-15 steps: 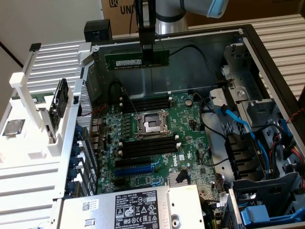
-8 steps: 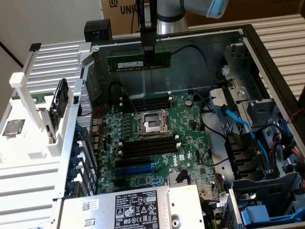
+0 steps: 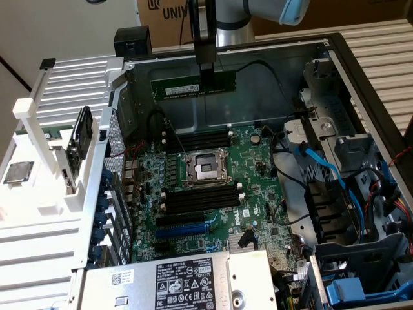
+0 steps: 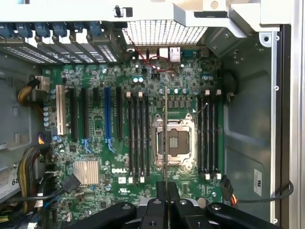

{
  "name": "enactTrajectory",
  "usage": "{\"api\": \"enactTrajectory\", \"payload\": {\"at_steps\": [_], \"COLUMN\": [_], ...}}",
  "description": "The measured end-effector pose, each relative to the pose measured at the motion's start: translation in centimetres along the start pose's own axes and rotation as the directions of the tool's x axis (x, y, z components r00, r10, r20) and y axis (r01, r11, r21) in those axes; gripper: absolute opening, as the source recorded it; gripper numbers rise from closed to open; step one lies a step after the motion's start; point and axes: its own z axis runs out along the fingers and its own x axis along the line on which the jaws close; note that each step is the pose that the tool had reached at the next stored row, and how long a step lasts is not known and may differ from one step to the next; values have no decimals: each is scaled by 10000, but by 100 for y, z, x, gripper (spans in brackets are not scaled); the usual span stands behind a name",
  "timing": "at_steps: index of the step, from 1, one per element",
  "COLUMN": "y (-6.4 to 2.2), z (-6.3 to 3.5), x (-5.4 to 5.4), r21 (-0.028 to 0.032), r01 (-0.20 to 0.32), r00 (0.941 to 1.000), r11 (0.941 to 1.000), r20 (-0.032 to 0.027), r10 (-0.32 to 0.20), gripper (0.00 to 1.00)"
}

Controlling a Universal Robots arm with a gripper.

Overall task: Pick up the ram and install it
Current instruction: 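Insert the ram into the slot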

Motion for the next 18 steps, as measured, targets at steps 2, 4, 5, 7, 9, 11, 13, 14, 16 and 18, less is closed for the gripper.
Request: {"api": "enactTrajectory", "payload": {"at_steps": [2, 4, 5, 7, 9, 11, 13, 14, 16, 18], "y": [1, 1, 2, 3, 4, 5, 5, 5, 6, 6], "z": [12, 31, 45, 90, 119, 148, 176, 190, 219, 249], "x": [9, 16, 18, 22, 25, 29, 36, 42, 56, 75], "r21": [14, 18, 20, 22, 22, 24, 25, 24, 25, 26], "r01": [-3, -4, -3, -2, -3, -1, 1, 2, 1, 2], "r00": [10000, 10000, 10000, 10000, 10000, 10000, 9999, 9999, 9999, 9999], "r11": [10000, 10000, 10000, 10000, 10000, 10000, 10000, 10000, 10000, 10000], "r20": [-1, -11, -26, -53, -73, -95, -114, -122, -133, -142], "r10": [3, 4, 3, 3, 3, 1, -1, -2, -1, -1], "gripper": [12, 12, 12, 12, 12, 12, 12, 12, 12, 12]}}
